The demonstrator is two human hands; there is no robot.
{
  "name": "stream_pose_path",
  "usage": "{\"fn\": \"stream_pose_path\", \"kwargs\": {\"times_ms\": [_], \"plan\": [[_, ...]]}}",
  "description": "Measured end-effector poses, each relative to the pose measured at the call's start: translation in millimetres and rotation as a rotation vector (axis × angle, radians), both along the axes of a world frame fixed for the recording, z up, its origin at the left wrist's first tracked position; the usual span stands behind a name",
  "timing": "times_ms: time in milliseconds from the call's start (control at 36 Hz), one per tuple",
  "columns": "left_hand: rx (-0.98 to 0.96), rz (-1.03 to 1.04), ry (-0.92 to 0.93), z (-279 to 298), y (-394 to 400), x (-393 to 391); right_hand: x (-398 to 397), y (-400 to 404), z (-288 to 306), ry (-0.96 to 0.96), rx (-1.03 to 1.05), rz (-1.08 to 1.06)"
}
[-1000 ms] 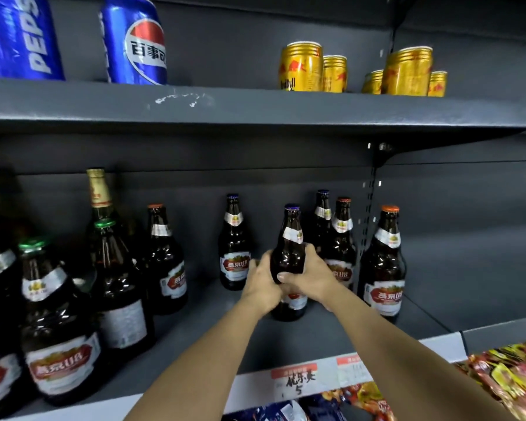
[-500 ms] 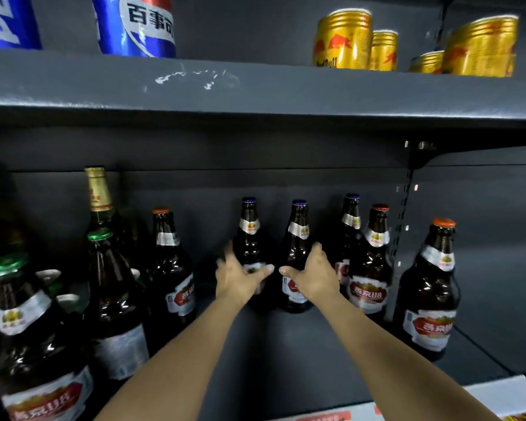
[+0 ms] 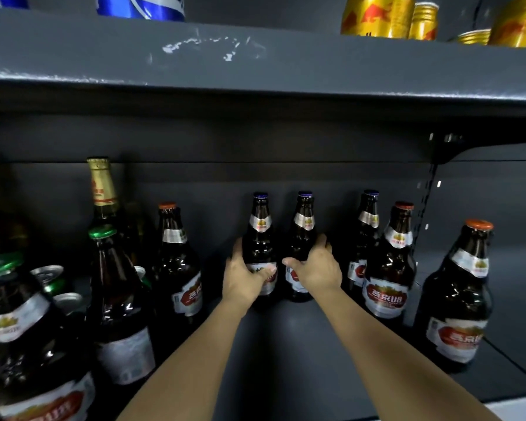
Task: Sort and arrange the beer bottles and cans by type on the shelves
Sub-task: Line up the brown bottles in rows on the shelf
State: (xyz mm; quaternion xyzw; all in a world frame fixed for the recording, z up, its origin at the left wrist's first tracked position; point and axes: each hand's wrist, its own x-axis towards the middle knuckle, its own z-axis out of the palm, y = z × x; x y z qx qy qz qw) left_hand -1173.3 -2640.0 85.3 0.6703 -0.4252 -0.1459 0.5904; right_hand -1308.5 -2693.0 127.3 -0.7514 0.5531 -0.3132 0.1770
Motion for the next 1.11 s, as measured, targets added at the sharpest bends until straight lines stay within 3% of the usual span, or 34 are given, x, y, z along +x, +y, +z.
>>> {"fn": "stream_pose_path", "kwargs": {"times_ms": [194, 306, 417, 500, 583, 750, 972, 1111], "plan": [[-0.026, 0.001, -0.020, -3.7, -3.6, 4.5, 5.1, -3.1, -2.4, -0.010, 0.004, 0.007], [0.053, 0.028, -0.048, 2.7, -1.3, 0.9, -1.6, 9.6, -18.3, -0.018, -0.058, 0.012], [0.126, 0.261, -0.138, 8.8, 14.1, -24.4, -26.7, 30.4, -40.8, 0.005, -0.265, -0.009], [0.016, 0.394, -0.263, 8.1, 31.3, -50.5, -46.7, 41.8, -50.5, -0.038, -0.378, 0.007], [-0.051, 0.317, -0.323, -0.1, 38.8, -80.4, -70.3, 50.3, -54.3, -0.065, -0.551, 0.007], [0.052, 0.108, -0.331, -2.6, 40.2, -129.4, -108.4, 62.7, -26.3, -0.115, -0.870, -0.123], [0.139, 0.012, -0.364, -1.7, 41.8, -159.2, -177.0, 62.9, -5.8, -0.532, -0.679, -0.518], [0.172, 0.007, -0.359, -4.3, 43.0, -169.4, -209.4, 51.5, -28.1, -0.430, -0.172, -0.268]]}}
